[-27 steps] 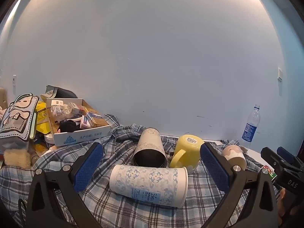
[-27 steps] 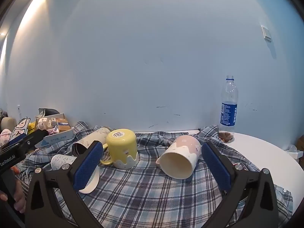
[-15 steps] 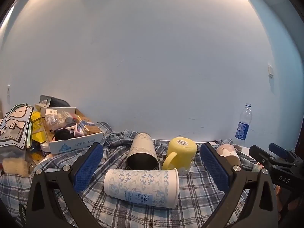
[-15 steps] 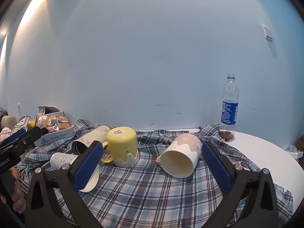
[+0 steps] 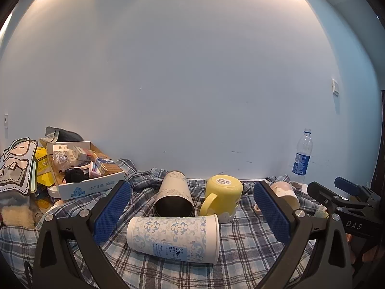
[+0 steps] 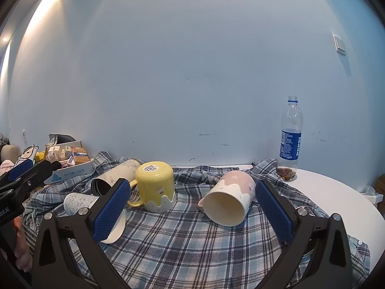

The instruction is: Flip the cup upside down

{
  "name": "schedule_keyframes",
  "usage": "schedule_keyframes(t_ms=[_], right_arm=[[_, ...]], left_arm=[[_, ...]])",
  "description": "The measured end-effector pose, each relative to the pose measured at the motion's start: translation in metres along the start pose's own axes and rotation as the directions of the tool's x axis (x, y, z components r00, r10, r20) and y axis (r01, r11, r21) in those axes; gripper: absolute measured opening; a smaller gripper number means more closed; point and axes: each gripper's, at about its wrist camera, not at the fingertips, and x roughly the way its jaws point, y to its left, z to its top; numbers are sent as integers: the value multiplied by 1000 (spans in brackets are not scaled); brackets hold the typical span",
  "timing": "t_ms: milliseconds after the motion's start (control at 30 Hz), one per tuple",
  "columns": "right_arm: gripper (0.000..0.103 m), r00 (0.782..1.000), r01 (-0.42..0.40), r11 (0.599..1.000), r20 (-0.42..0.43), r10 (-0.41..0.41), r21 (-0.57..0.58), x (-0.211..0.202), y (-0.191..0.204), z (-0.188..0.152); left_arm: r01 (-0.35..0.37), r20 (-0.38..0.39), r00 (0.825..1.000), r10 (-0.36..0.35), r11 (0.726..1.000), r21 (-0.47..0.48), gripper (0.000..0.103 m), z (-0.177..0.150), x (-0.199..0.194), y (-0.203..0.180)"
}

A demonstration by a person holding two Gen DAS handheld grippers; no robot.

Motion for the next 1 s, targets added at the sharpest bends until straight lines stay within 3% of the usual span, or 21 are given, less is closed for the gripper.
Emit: schedule_keyframes(t_ms=[733,867,1000], right_arm=[[103,1000,1,1000,-2,-1,-3,1,0,-1],[103,1000,0,1000,-3,0,-2,1,1,-1],[103,1000,1,1000,-1,-1,-3,1,0,-1]], left_arm=[[6,-8,1000,-6,1000,-1,103,-1,1,1],[56,-11,998,-56,998,-4,103,0,1,1],[50,-3,999,-50,999,3,103,0,0,-2]])
